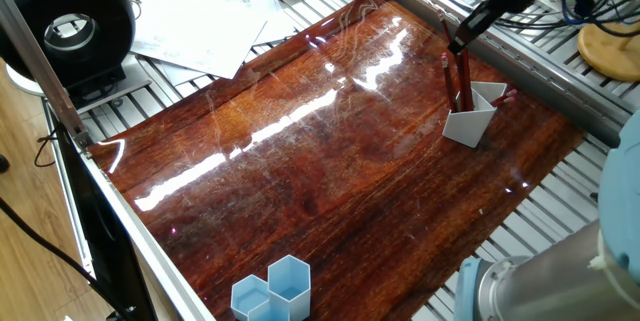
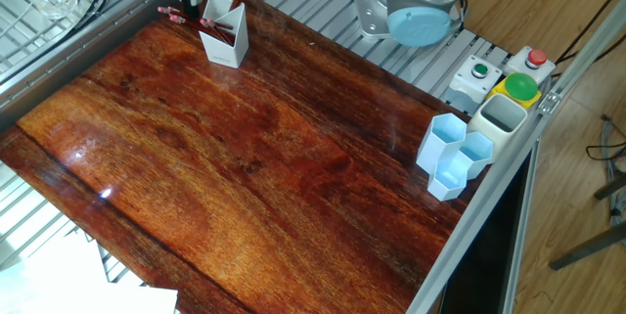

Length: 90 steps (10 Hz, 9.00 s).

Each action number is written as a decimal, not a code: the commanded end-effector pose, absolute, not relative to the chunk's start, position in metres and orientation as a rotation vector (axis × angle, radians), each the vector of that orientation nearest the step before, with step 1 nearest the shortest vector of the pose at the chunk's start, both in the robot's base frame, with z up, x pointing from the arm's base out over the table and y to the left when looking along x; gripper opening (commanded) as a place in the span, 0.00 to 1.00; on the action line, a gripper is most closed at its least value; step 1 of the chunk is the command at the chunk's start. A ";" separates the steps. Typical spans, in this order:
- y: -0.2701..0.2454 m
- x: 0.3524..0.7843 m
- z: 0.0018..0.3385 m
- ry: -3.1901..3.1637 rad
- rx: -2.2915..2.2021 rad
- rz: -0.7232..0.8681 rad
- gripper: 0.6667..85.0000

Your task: Put the pen into the pen holder

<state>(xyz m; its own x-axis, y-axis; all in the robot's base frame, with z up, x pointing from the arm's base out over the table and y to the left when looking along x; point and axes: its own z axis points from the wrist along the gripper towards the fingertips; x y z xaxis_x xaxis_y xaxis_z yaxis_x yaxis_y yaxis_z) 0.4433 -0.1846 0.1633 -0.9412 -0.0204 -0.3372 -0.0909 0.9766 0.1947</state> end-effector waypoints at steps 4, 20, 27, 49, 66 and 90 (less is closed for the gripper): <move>-0.181 0.445 0.151 2.785 -0.013 0.306 0.00; -0.188 0.410 0.135 2.931 -0.066 0.254 0.34; -0.196 0.406 0.179 3.020 -0.127 0.182 0.32; -0.211 0.387 0.196 3.108 -0.426 0.071 0.00; -0.153 0.465 0.221 3.143 -0.657 -0.139 0.00; -0.110 0.611 0.132 3.133 -0.954 -0.540 0.00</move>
<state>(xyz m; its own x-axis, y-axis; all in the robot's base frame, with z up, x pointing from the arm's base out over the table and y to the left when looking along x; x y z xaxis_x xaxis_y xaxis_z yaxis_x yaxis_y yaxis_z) 0.6037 -0.1047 0.1510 -0.8244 -0.5002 0.2647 -0.5569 0.8003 -0.2221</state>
